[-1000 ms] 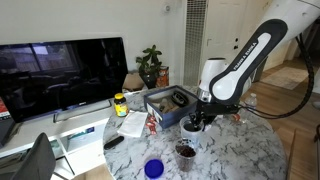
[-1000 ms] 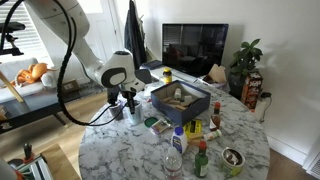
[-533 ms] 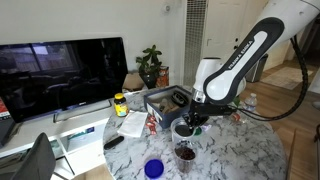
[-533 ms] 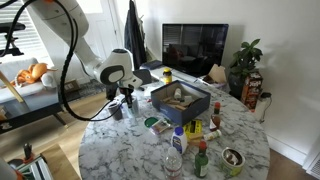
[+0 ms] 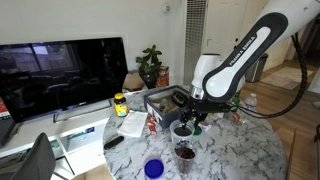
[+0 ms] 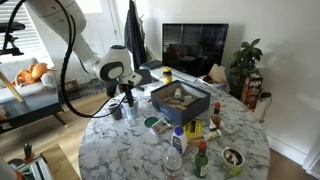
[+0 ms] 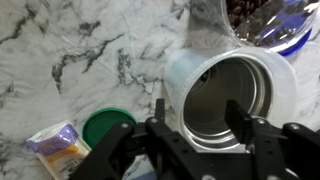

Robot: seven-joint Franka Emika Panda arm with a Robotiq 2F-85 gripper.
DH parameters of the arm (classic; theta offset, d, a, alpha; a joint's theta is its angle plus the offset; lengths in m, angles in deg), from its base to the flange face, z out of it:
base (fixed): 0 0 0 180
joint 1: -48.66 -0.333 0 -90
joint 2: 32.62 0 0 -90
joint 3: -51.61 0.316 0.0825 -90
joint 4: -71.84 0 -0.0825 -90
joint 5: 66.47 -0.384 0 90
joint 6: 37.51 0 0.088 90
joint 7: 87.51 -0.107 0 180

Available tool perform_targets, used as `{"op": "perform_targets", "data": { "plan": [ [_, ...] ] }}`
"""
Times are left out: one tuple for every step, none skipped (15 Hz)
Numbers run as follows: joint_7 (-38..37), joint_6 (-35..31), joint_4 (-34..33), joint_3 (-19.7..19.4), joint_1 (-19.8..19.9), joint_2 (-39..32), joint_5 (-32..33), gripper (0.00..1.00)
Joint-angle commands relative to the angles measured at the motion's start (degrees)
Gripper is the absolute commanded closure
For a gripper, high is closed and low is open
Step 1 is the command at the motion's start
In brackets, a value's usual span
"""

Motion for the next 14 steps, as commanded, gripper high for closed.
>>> {"op": "perform_targets", "data": {
  "plan": [
    [-1.10,-0.07,4.57,-2.26,-3.05,6.64,4.20,0.02],
    [-0.70,0.45,4.96,-2.07,-3.39,7.77,5.31,0.00],
    [1.31,1.78,5.10,-0.88,-3.30,8.76,5.99,0.00],
    [3.28,3.22,4.98,0.10,-3.36,9.30,6.90,0.00],
    [5.32,4.15,4.74,1.48,-3.31,9.20,6.53,0.00],
    [6.42,5.38,4.27,2.24,-3.72,9.24,7.14,0.00],
    [8.37,6.26,3.68,3.47,-3.86,8.61,6.80,0.00],
    [9.12,7.48,3.12,3.94,-4.35,8.29,8.03,0.00],
    [11.13,8.22,2.54,4.93,-4.51,7.48,7.86,0.00],
    [11.96,9.24,2.06,5.21,-4.91,6.91,9.11,0.09],
    [12.98,9.81,1.73,5.62,-5.13,6.39,9.72,0.15],
    [13.96,10.39,1.42,5.94,-5.25,5.80,10.17,0.23],
    [14.45,10.66,1.16,5.96,-5.43,5.20,10.92,0.27],
    [15.01,10.45,1.02,5.98,-5.52,4.68,11.37,0.30]
  ]
}}
